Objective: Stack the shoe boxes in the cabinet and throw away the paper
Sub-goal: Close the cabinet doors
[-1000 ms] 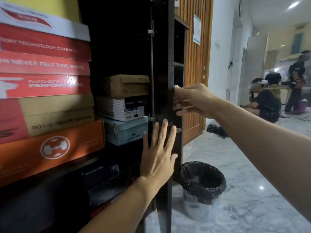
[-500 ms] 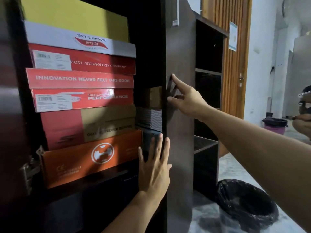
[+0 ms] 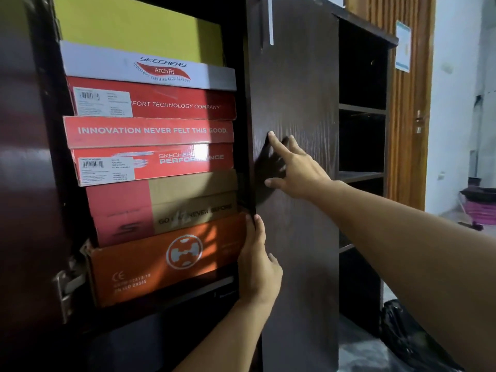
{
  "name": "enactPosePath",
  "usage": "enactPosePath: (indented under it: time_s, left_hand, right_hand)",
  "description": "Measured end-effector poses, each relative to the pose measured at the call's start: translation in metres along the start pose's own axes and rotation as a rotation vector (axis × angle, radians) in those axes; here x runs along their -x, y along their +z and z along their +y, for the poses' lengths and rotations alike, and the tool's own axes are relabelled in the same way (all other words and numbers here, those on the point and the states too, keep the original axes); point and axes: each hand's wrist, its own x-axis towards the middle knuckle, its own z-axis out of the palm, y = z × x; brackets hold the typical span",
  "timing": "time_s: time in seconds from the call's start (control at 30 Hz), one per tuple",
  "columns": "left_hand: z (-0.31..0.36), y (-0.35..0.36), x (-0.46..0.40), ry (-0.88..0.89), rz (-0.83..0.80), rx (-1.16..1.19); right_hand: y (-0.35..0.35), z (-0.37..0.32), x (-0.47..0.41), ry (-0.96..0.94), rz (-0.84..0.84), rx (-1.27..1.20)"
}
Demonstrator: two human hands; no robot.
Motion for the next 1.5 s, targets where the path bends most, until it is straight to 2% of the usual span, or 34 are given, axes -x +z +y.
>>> enactPosePath:
  time_s: [0.17, 0.43, 0.63, 0.87, 1.03, 1.3, 1.43, 1.5]
  left_hand:
    - [-0.008, -0.004, -0.013, -0.051, 0.011, 0.064]
    - [-0.011, -0.008, -0.026, -0.287, -0.142, 0.217]
    - [-0.006, -0.013, -0.031, -0.344, -0.267, 0.182]
    - [0.022, -0.033, -0.026, -0.444, -0.173, 0.049]
    - [0.052, -0.072, -0.013, -0.478, -0.178, 0.126]
    - [0.113, -0.160, 0.018, -0.367, -0.057, 0.021]
    - [0.143, -0.211, 0.033, -0.251, 0.056, 0.021]
    - [0.154, -0.235, 0.040, -0.130, 0.135, 0.080]
  right_hand:
    - [0.014, 0.000, -0.008, -0.009, -0.029, 0.045]
    - [0.012, -0.009, -0.020, 0.000, -0.124, 0.105]
    - [0.004, -0.013, -0.018, -0.001, -0.213, 0.140]
    - [-0.010, -0.029, 0.005, -0.030, -0.208, 0.071]
    - [-0.032, -0.042, 0.028, -0.019, -0.198, 0.053]
    - [-0.094, -0.097, 0.077, -0.060, -0.157, -0.051]
    - [-0.128, -0.131, 0.098, -0.126, -0.122, -0.150]
    - [-0.143, -0.150, 0.104, -0.144, -0.106, -0.179]
